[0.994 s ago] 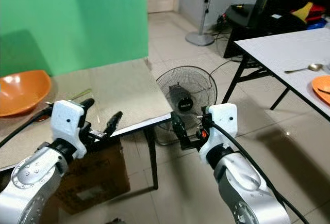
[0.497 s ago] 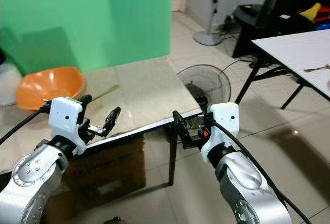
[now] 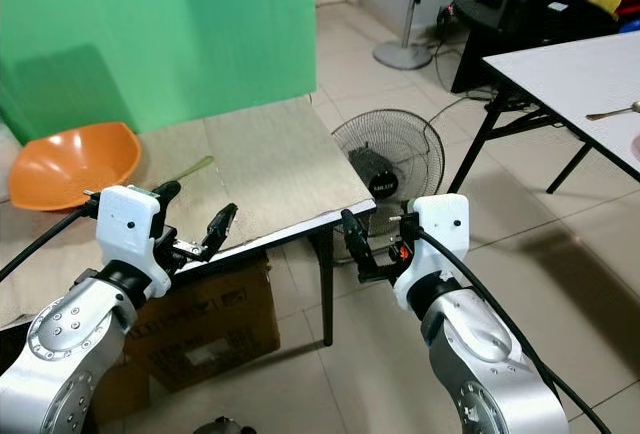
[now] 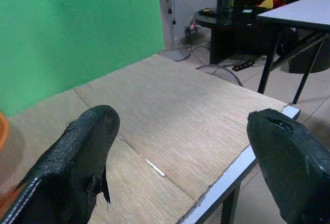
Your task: Setting the table
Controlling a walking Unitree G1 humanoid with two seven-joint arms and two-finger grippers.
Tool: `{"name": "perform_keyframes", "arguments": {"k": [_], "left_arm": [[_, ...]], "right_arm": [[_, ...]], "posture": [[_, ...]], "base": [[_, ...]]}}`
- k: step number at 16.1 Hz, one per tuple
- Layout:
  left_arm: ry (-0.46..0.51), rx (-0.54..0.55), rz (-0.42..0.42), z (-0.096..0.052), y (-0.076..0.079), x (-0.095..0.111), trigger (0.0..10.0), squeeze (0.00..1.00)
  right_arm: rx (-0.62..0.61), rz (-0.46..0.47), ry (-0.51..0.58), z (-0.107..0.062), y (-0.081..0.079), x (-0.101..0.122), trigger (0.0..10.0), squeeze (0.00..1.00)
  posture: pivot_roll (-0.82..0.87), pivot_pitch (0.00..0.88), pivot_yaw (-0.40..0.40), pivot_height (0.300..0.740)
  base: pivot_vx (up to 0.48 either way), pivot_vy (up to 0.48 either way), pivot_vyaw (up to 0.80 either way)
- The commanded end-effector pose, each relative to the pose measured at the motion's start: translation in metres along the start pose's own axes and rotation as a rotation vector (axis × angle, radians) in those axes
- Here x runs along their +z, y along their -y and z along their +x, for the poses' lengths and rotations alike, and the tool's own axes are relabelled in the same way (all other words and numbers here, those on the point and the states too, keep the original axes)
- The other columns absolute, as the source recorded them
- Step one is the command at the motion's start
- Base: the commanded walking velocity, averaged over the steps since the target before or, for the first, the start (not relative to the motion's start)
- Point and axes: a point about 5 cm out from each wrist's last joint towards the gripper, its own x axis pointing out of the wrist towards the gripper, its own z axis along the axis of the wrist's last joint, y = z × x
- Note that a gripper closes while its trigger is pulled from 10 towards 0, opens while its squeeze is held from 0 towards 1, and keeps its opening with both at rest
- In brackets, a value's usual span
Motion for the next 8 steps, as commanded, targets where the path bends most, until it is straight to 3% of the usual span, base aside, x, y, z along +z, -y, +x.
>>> {"name": "perform_keyframes", "arguments": {"k": [1, 2, 8], "left_arm": [[-0.006, 0.014, 0.0, 0.0015, -0.0033, 0.0001, 10.0, 0.0], [-0.006, 0.014, -0.002, 0.0016, -0.0032, 0.0001, 10.0, 0.0], [-0.002, 0.009, -0.011, 0.0015, -0.0026, 0.0003, 10.0, 0.0]], "right_arm": [[0.014, -0.006, -0.012, 0.0019, -0.0001, -0.0007, 10.0, 0.0], [0.025, -0.017, -0.015, 0.0021, -0.0008, -0.0005, 10.0, 0.0], [0.076, -0.051, -0.023, 0.0042, -0.0052, 0.0, 10.0, 0.0]], "posture": [[0.09, 0.0, 0.028, 0.74], [0.09, 0.0, 0.028, 0.74], [0.09, 0.0, 0.025, 0.74]], "base": [[0.0, 0.0, 0.0], [0.0, 0.0, 0.0], [0.258, 0.0, 0.8]]}}
